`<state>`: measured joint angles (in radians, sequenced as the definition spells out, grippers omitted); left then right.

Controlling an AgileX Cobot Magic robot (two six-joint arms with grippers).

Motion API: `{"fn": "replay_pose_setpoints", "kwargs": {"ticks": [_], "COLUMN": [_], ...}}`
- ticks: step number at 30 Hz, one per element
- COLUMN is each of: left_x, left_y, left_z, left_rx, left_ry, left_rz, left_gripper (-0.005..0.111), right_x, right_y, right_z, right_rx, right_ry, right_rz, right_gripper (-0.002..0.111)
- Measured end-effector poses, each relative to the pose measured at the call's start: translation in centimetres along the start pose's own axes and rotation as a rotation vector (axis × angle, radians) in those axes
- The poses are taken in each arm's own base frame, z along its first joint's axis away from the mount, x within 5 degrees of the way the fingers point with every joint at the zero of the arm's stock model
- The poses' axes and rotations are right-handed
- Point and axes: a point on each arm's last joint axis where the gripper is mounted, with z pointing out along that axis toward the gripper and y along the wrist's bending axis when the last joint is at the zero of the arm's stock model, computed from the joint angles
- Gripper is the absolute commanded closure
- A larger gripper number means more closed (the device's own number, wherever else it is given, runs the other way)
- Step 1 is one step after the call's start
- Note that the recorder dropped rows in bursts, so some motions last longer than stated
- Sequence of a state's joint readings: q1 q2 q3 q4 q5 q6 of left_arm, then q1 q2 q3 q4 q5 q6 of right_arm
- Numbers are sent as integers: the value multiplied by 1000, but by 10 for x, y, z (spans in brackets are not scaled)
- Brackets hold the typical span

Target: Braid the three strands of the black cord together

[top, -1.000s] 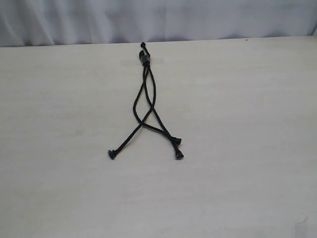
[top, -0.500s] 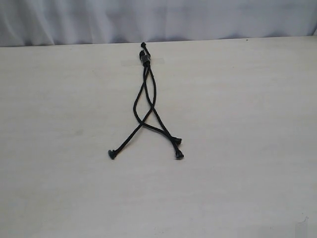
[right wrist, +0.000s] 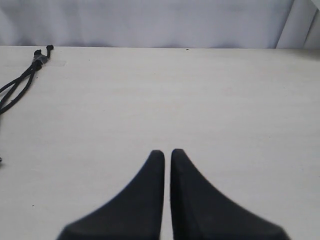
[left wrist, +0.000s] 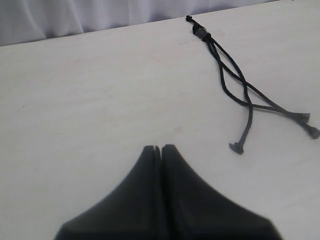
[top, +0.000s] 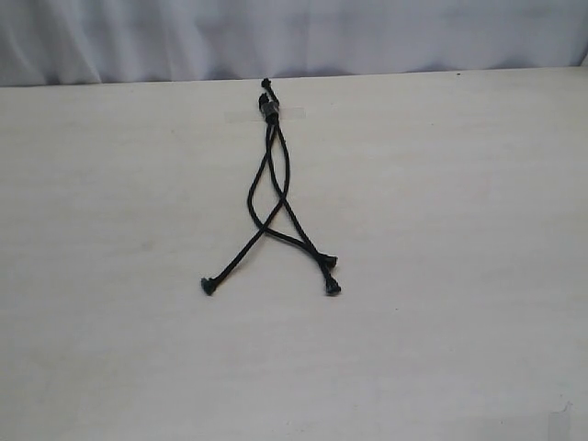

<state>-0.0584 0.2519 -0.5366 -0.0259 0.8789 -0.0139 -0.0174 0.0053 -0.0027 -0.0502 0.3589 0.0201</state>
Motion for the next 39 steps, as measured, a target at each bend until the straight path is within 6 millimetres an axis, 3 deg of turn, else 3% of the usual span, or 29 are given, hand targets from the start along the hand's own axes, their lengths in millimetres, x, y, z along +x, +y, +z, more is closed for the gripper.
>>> {"fn": "replay_pose_setpoints", "kwargs": {"ticks": [8,13,17,22,30,39], "left_x": [3,10,30,64,94,94], "left_y": [7,9,11,16,18,17], "left_z": [-8,-13,3,37,63,65], "left_rx": [-92,-147,-182,-229,-221,-196], "left_ry": [-37,-171,-321,-258,-206,-257], "left_rz": [54,54,43,41,28,-9], "left_gripper": [107,107,107,107,107,107], "right_x": [0,0,0,0,0,0], "right_y": [0,0,0,0,0,0], "right_z": [0,0,0,0,0,0], "right_rx": [0,1,1,1,1,1], "right_ry": [-2,-2,-2,-2,-4,-4], "right_rz": [0,-2,-2,-2,-2,-2], "right_gripper": [104,104,104,104,104,104]}}
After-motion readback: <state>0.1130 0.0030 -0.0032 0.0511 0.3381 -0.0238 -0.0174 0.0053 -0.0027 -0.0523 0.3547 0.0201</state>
